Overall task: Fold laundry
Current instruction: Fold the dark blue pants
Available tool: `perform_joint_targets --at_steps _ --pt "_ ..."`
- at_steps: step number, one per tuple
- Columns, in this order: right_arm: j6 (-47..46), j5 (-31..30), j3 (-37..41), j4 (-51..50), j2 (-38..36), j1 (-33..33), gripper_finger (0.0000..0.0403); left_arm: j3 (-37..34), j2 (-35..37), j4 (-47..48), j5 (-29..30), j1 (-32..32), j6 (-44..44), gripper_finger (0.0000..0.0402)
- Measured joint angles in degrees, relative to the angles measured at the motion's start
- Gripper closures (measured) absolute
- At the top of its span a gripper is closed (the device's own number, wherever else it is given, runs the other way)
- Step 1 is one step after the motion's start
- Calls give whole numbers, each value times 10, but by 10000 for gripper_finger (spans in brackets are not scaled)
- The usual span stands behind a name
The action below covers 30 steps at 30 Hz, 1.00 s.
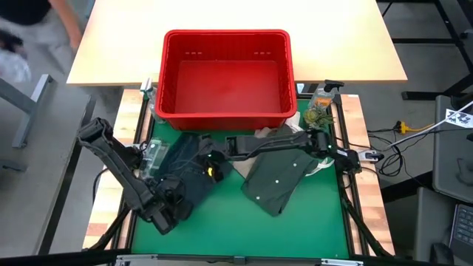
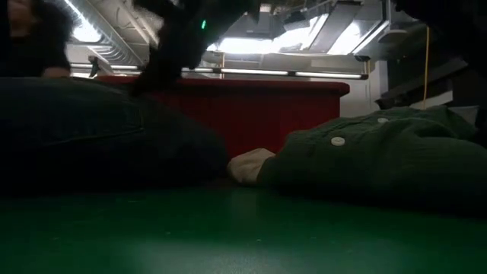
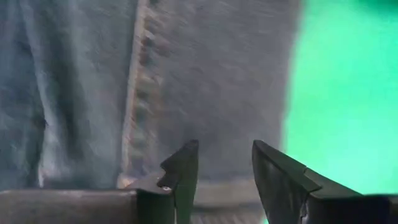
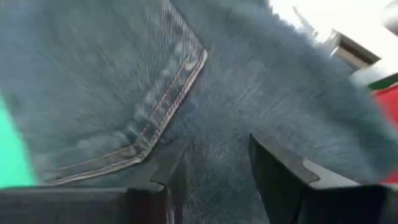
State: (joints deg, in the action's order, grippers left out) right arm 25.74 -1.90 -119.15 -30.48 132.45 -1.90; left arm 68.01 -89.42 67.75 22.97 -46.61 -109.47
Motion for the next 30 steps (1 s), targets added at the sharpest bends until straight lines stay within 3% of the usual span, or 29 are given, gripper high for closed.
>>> perform_joint_targets --at_steps 10,17,22,30 --pt "-37 -6 0 19 73 -38 239 -113 -21 12 3 60 -6 303" --pt "-103 22 -1 -10 82 -64 240 -200 -20 -51 6 88 -14 333" --pt "-113 65 -2 -53 82 -63 240 -190 -21 -58 0 96 8 345" --pt "-111 125 -1 -162 77 -25 240 -107 -23 -66 -25 80 103 357"
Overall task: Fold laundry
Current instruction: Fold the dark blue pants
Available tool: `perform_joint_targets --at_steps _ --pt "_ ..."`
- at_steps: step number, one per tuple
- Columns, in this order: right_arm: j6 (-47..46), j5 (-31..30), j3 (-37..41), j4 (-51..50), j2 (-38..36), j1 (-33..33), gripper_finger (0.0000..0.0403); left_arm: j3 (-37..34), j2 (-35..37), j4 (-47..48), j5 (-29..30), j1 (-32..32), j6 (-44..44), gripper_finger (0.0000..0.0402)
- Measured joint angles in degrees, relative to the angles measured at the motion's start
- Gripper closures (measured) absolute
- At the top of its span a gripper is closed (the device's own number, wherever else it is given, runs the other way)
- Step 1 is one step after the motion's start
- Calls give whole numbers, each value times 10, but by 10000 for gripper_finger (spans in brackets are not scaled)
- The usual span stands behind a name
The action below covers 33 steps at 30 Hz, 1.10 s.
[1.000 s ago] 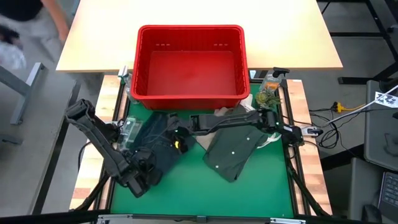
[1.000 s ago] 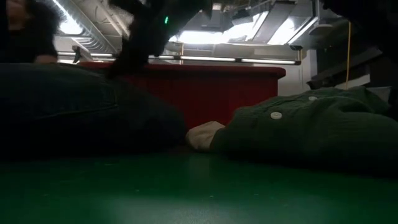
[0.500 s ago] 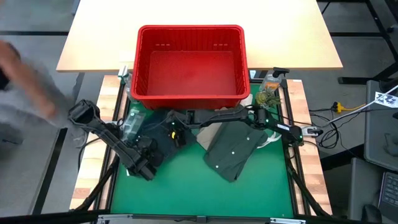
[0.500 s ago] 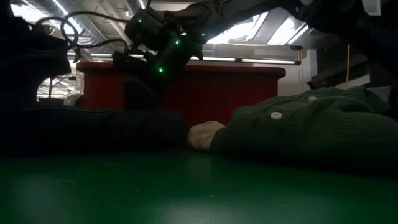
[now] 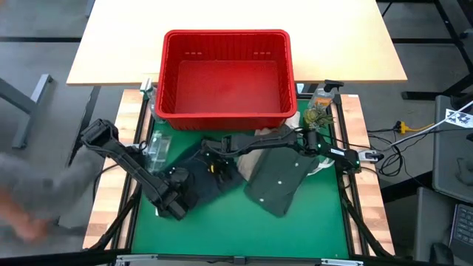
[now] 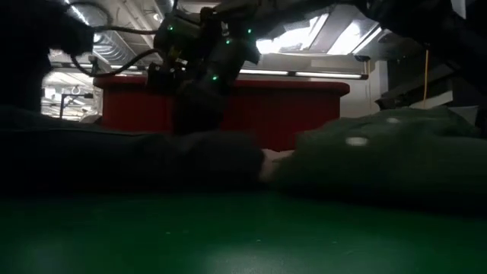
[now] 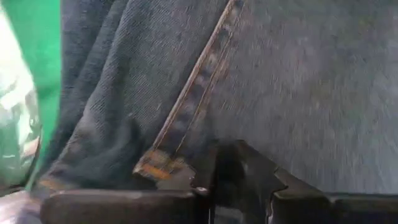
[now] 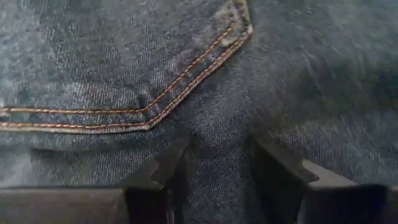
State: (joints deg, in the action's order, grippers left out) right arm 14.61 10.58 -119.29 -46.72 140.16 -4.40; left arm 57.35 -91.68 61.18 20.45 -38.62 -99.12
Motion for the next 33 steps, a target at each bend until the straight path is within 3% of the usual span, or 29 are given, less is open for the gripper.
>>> perform_joint_targets --at_steps 7,16,26,33 --pt "2 25 4 -78 -24 52 240 74 0 1 -16 -39 48 363" --pt "8 29 4 -78 -93 64 240 125 0 31 25 -87 33 365" --pt "8 -47 4 -74 -103 59 240 129 0 39 25 -69 34 363" --pt "8 -76 3 -73 -103 59 240 129 0 47 24 -53 42 309"
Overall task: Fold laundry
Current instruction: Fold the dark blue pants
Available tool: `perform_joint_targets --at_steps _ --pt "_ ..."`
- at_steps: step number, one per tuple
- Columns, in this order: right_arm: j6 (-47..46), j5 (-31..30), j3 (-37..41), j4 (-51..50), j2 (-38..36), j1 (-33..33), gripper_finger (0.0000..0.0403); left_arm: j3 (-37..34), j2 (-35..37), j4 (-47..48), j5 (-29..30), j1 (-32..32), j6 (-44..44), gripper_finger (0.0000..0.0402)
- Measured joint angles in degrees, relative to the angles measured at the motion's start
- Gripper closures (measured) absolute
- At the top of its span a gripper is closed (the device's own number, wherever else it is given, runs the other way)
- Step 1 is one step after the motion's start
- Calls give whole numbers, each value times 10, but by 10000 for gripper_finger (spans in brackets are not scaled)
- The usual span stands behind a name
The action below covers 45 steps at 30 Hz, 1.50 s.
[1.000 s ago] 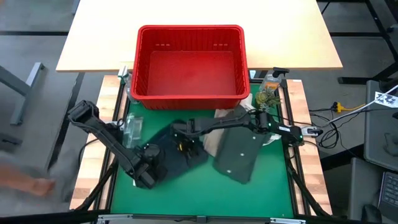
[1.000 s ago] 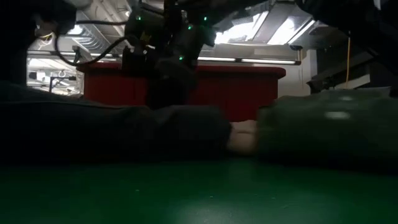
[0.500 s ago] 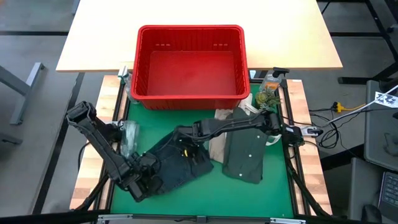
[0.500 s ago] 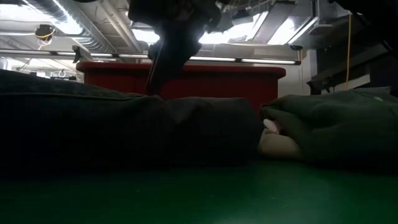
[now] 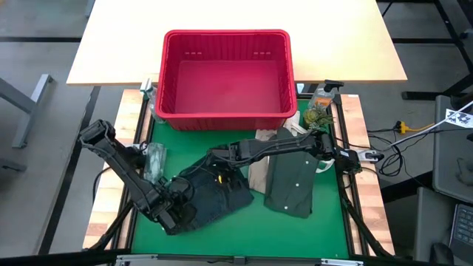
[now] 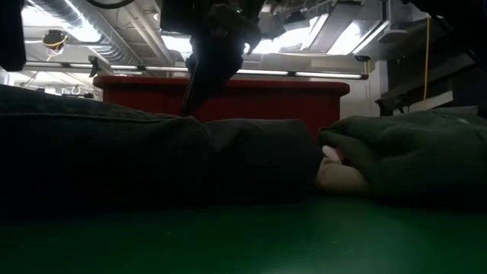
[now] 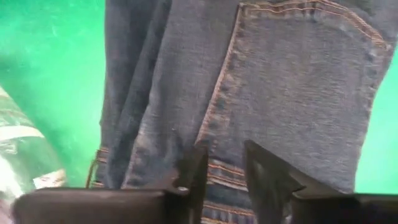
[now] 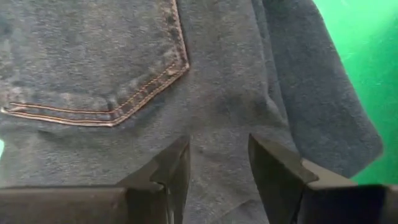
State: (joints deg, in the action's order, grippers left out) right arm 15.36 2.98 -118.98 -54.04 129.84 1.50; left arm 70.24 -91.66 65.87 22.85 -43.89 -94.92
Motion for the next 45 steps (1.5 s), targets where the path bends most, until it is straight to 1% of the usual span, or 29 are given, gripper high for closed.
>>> perform_joint_targets --at_steps 3,5,7,10,12,16,20,21,26,32,34,37,40,43,45 --pt "7 -18 0 0 0 0 240 0 0 16 0 5 10 277" --pt "16 -44 0 0 0 0 240 0 0 28 0 5 11 258" --pt "21 -83 0 3 0 0 240 0 0 37 2 5 11 241" --pt "43 -128 0 5 0 -3 240 0 0 38 4 5 11 224" --pt "43 -134 -2 8 5 -9 240 0 0 38 4 5 10 217" --pt "26 -111 -1 8 18 -26 240 0 0 36 5 5 11 214" --pt "24 -109 -2 6 25 -43 240 0 1 36 6 5 11 217" --pt "22 -101 -2 5 26 -47 240 0 1 35 6 5 11 218" --pt "0 -26 -1 -23 42 -60 240 0 1 35 6 5 11 216" --pt "-1 -4 -1 -33 48 -61 242 0 1 35 9 5 11 219" --pt "1 7 -1 -33 48 -60 251 0 1 35 12 5 11 220" --pt "2 32 -1 -36 48 -61 279 0 1 35 20 5 11 220" --pt "3 41 -1 -40 48 -60 320 0 1 35 22 5 11 220" --pt "16 42 -1 -40 48 -60 375 0 1 35 22 5 11 220" --pt "16 42 -1 -40 48 -60 392 0 1 35 22 5 11 220"
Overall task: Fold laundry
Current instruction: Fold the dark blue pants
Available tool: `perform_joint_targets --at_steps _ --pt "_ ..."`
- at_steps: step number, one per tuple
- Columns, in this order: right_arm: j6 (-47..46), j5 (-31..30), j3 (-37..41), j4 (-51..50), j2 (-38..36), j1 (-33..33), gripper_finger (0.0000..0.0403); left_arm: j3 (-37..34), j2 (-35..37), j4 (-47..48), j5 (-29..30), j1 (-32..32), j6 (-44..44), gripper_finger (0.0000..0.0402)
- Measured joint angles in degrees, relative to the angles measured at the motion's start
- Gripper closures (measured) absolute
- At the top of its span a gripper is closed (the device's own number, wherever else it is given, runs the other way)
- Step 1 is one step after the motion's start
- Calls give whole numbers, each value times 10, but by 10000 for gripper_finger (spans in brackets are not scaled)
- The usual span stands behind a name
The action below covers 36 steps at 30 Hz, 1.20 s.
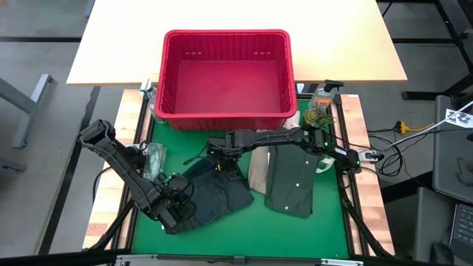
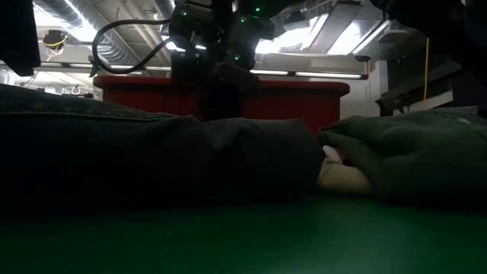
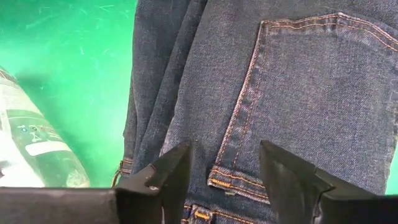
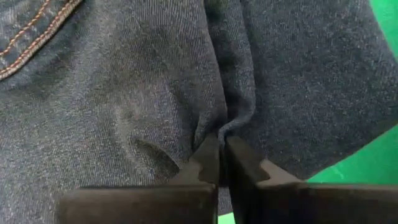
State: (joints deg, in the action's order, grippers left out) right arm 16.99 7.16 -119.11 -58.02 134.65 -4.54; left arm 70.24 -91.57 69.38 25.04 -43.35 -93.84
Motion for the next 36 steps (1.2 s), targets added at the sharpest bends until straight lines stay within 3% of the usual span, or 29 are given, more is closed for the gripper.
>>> perform_joint_targets --at_steps 4,9,15,26,30,36 --pt "3 0 -11 -18 0 0 387 0 0 0 0 0 0 226" --pt "15 -2 -79 -46 0 1 394 0 0 0 0 0 0 235" --pt "29 -69 -139 -9 -1 1 397 0 0 0 0 0 0 246" --pt "30 -151 -140 103 12 -3 396 0 0 -41 10 0 1 268" --pt "30 -149 -140 103 14 -9 399 -4 0 -48 4 0 1 284" --pt "29 -146 -140 118 14 -14 398 -69 0 -46 -13 0 -80 320"
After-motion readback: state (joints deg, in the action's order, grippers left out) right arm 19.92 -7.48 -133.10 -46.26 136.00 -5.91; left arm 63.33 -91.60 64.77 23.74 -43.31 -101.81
